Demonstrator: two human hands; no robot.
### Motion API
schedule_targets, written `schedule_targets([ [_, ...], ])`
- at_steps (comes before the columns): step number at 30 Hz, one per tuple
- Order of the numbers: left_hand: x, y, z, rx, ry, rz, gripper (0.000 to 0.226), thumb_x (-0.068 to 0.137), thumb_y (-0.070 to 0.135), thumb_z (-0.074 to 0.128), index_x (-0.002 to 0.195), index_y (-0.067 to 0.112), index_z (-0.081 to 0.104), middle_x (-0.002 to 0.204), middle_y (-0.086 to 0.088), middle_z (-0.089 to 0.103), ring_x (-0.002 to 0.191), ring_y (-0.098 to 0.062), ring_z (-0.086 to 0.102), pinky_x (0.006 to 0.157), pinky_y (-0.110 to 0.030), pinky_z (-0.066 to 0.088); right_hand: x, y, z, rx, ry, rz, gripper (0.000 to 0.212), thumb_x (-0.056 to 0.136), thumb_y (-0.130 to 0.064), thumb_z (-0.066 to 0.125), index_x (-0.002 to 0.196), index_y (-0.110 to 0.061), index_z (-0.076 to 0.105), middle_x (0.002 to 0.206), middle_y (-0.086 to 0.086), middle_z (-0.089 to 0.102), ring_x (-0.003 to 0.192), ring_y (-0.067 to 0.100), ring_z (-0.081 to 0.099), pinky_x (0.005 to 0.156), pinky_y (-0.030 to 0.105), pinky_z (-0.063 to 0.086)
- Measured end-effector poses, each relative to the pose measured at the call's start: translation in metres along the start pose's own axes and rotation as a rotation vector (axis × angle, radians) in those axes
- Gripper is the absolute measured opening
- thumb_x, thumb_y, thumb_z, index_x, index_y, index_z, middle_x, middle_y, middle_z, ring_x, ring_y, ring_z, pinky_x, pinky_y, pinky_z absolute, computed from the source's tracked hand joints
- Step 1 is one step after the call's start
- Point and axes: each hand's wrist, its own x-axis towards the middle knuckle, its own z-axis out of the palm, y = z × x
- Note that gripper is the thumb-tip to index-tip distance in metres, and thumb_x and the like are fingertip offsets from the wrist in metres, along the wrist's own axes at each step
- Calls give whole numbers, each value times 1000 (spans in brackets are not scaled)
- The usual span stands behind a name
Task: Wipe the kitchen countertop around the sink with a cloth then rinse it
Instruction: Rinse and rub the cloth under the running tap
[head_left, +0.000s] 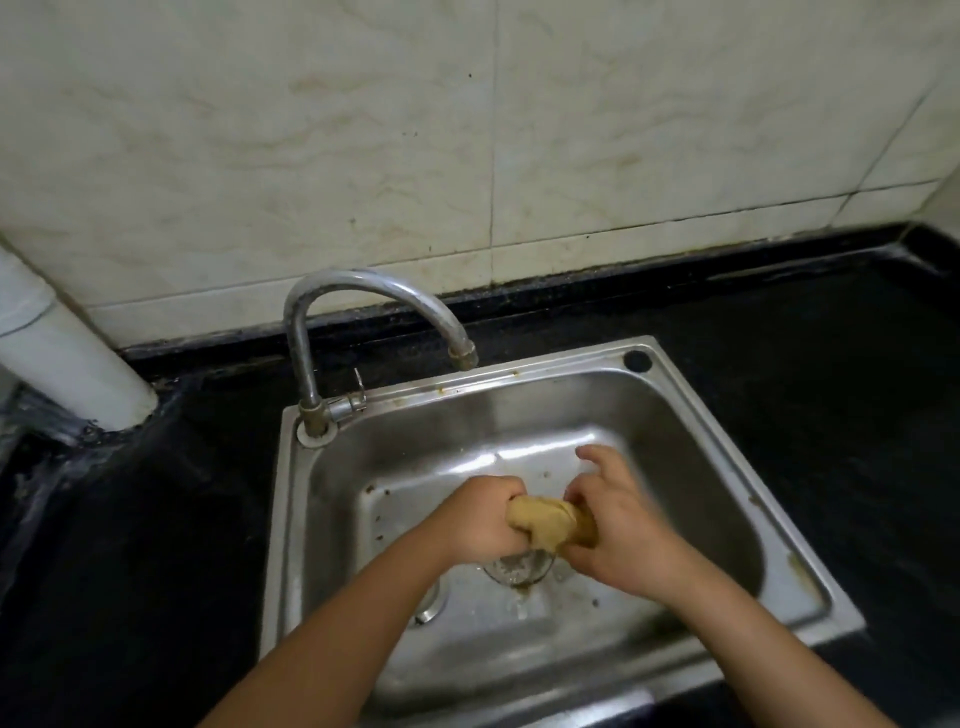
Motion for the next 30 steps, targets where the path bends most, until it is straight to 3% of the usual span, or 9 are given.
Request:
schedule_targets([
  [4, 1, 31, 5, -233, -33, -130, 20, 62, 12, 64, 68, 19, 46, 65, 1, 53, 66, -18, 54, 67, -35, 47, -29, 11, -4, -181, 116, -30, 88, 76, -27, 73, 143, -18, 17, 153, -2, 6, 141, 16, 14, 112, 23, 18],
  [7, 0, 53, 5, -497, -111, -138, 18, 75, -5, 58, 74, 11, 50, 59, -6, 55, 53, -14, 54, 60, -29, 46, -39, 29, 0, -424, 302, -164, 106, 44, -26, 89, 134, -13, 34, 135, 4, 38, 123, 23, 41, 86, 38, 53],
  [13, -2, 94, 0, -692, -439, -49, 21, 68, -6, 57, 81, 9, 51, 55, 1, 56, 42, -4, 52, 42, -14, 43, -35, 56, -24, -482, 761, -395, 36, 60, -21, 53, 94, -13, 45, 83, 6, 55, 81, 20, 47, 77, 29, 33],
  [17, 8, 113, 0, -322, -390, 27, 18, 71, 12, 64, 78, 18, 49, 60, 12, 50, 51, 0, 45, 50, -15, 37, -30, 63, -63, -618, 496, -386, 40, 40, -24, 67, 70, -18, 42, 52, -2, 53, 43, 18, 52, 48, 23, 32],
  [19, 11, 122, 4, 92, -240, 63, 23, 79, 22, 66, 81, 19, 43, 73, 9, 45, 61, -2, 42, 53, -15, 31, -29, 60, -84, -726, 265, -290, 31, 47, -24, 74, 71, -14, 57, 63, 3, 62, 53, 20, 61, 48, 21, 30],
  [21, 10, 130, 10, 529, -104, 113, 25, 90, 33, 54, 98, 17, 38, 88, 0, 51, 72, -11, 45, 54, -22, 28, -27, 52, -99, -587, -118, -142, 12, 76, -14, 57, 86, -8, 61, 85, 11, 66, 82, 29, 63, 59, 25, 35],
  [24, 16, 129, 22, 895, 46, 211, 44, 96, 43, 36, 127, 13, 31, 112, -9, 54, 96, -24, 53, 65, -29, 29, -14, 57, -111, -166, -543, 119, 23, 76, 9, 48, 64, -10, 51, 54, 9, 56, 69, 28, 58, 52, 23, 41],
  [27, 23, 128, 29, 989, 81, 221, 48, 97, 42, 32, 139, 20, 23, 116, -9, 51, 103, -26, 52, 69, -32, 34, -9, 72, -113, 7, -578, 158, 21, 77, 12, 49, 69, -8, 52, 68, 13, 56, 70, 25, 57, 64, 27, 46],
  [30, 26, 126, 36, 573, 176, 94, 36, 96, 39, 38, 127, 22, 39, 109, -3, 57, 98, -20, 55, 75, -31, 41, -18, 84, -107, -146, -191, -65, 26, 81, -1, 52, 105, -11, 53, 110, 14, 56, 105, 27, 54, 84, 32, 43],
])
